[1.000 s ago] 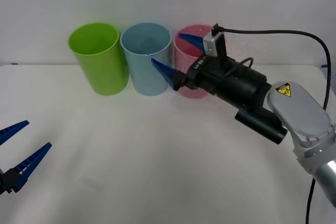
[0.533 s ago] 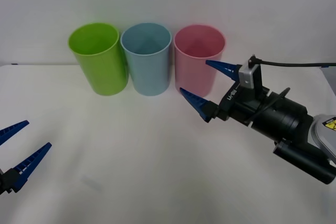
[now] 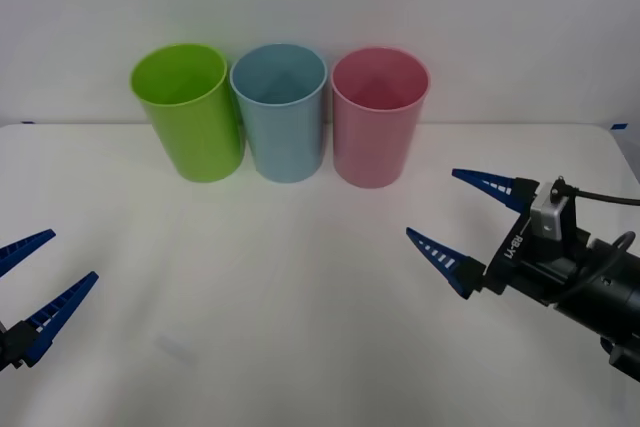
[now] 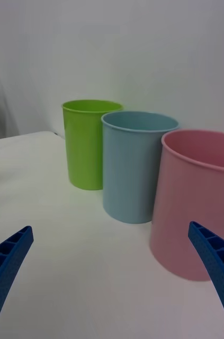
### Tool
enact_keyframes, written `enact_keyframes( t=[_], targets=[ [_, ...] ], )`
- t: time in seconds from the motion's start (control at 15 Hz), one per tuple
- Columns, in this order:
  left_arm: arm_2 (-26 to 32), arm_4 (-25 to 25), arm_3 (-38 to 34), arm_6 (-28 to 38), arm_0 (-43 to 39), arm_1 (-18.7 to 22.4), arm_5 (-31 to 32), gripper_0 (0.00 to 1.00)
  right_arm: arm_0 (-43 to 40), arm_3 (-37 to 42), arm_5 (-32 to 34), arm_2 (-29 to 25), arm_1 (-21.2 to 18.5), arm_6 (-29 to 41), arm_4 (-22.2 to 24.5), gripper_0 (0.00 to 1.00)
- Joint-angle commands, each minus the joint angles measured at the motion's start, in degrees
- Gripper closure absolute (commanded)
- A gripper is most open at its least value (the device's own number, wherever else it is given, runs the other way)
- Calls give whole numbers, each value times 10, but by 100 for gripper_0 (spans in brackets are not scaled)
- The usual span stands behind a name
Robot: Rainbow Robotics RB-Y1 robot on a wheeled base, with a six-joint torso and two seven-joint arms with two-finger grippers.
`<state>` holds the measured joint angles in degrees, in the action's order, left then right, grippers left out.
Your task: Grasp the object on the table and drop it into the matching bin: aluminum can to the light blue bin, PET bottle to the pink bin.
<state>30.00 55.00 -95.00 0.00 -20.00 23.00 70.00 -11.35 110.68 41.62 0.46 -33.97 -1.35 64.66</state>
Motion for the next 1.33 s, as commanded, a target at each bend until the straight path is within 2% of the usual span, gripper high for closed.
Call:
enact_keyframes(
  t=[0.07, 0.4, 0.53, 0.67, 0.8, 1.33],
  targets=[
    [0, 0, 0, 0, 0, 0, 0, 0, -51, 0, 20, -32, 7, -51, -26, 0],
    [0, 0, 0, 0, 0, 0, 0, 0, -126, 0, 43, -84, 38, -132, -85, 0],
    [0, 0, 0, 0, 0, 0, 0, 0, -147, -1, 51, -98, 48, -144, -99, 0],
    [0, 0, 0, 0, 0, 0, 0, 0, -162, -10, 66, -116, 61, -147, -108, 0],
    [0, 0, 0, 0, 0, 0, 0, 0, -157, -44, 117, -144, 80, -148, -111, 0],
    [0, 0, 0, 0, 0, 0, 0, 0, -133, -152, 234, -204, 80, -151, -111, 0]
  ],
)
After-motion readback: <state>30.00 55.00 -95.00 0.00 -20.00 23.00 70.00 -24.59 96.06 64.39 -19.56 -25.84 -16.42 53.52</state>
